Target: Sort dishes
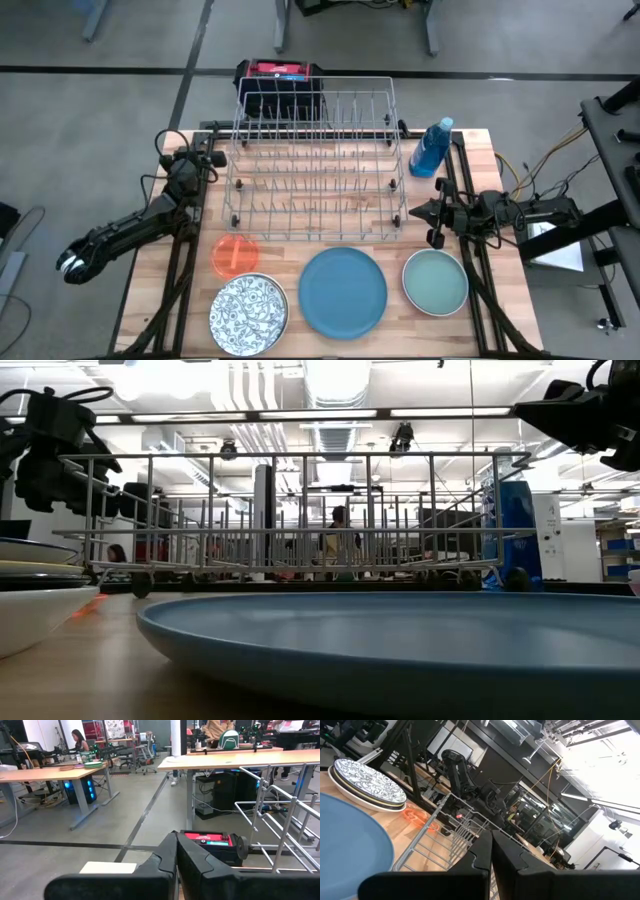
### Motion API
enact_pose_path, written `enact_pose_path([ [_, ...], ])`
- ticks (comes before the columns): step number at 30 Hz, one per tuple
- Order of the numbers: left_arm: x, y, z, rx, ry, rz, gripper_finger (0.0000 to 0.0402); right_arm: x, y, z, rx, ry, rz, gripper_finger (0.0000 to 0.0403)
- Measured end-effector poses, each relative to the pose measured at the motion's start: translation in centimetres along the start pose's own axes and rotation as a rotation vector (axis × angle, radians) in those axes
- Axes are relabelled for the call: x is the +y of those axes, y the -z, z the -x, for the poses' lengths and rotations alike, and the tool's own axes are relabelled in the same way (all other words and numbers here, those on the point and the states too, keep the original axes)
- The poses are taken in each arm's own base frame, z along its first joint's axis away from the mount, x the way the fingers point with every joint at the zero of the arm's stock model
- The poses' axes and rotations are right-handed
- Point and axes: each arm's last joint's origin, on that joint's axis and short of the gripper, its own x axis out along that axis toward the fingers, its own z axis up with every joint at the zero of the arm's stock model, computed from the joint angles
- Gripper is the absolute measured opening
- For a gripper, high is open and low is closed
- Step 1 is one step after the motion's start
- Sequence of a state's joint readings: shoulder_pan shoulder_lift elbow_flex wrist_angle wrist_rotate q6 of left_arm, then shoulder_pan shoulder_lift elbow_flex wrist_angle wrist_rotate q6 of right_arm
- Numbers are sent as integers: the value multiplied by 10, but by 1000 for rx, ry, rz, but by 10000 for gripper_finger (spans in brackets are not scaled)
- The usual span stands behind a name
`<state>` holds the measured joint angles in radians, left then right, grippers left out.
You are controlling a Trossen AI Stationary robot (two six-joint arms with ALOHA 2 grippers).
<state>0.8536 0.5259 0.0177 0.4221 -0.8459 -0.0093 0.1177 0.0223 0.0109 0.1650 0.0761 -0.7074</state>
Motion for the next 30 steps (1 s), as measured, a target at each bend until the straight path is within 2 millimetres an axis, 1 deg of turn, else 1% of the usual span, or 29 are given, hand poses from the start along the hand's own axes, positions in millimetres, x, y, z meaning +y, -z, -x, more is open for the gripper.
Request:
enact_pose_path([
  [26,0,0,0,2,1,1,0,0,0,0,0,0,0,2],
  [30,-1,0,0,1,41,85,0,0,0,0,0,0,0,2],
])
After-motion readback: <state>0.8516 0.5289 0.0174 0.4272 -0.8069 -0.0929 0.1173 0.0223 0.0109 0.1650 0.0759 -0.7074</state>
